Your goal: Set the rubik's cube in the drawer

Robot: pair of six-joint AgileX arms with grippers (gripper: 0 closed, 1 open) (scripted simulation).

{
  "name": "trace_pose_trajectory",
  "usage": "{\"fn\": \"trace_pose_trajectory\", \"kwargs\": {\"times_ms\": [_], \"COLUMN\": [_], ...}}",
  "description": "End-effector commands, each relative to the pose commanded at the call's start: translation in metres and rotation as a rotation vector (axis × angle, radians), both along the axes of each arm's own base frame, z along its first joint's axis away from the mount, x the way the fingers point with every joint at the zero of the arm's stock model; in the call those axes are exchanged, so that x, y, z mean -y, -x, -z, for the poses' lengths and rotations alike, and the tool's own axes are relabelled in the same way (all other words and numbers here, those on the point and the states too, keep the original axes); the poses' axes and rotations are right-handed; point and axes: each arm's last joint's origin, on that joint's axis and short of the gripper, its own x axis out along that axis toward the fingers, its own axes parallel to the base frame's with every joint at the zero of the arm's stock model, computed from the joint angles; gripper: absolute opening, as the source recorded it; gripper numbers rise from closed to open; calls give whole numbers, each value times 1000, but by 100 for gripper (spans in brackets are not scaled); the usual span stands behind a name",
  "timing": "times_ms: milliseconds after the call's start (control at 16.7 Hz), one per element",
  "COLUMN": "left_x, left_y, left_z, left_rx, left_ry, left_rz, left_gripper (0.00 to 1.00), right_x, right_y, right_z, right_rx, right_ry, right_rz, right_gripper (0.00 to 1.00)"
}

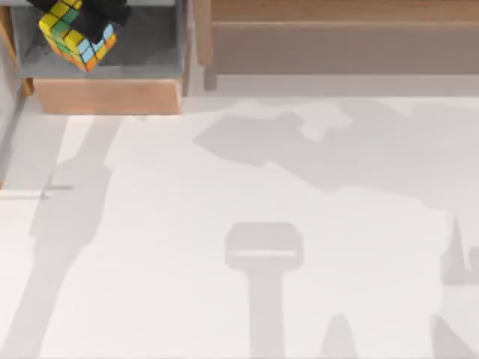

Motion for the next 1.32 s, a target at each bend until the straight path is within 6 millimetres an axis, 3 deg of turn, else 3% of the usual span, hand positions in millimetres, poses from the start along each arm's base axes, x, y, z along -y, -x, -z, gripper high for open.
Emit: {"fn": "trace_pose_trajectory", "kwargs": {"times_ms": [300, 480, 600, 720, 900, 1260, 1320], "left_x": [-139, -203, -234, -252, -258, -258, -258], "left_y": [-19, -27, -32, -37, -43, -43, -43], "left_z": [13, 44, 73, 105, 136, 138, 138], "left_rx": [-80, -128, -176, -228, -284, -287, -287], "left_ry": [24, 46, 62, 78, 93, 94, 94], "left_rz": [-311, -453, -520, -559, -574, -575, -575], "left_gripper": [0, 0, 0, 0, 0, 0, 8], "right_x": [0, 0, 0, 0, 0, 0, 0], "right_y": [0, 0, 0, 0, 0, 0, 0], "right_z": [0, 0, 0, 0, 0, 0, 0], "right_rx": [0, 0, 0, 0, 0, 0, 0], "right_ry": [0, 0, 0, 0, 0, 0, 0], "right_rz": [0, 0, 0, 0, 0, 0, 0], "right_gripper": [100, 100, 100, 100, 100, 100, 100]}}
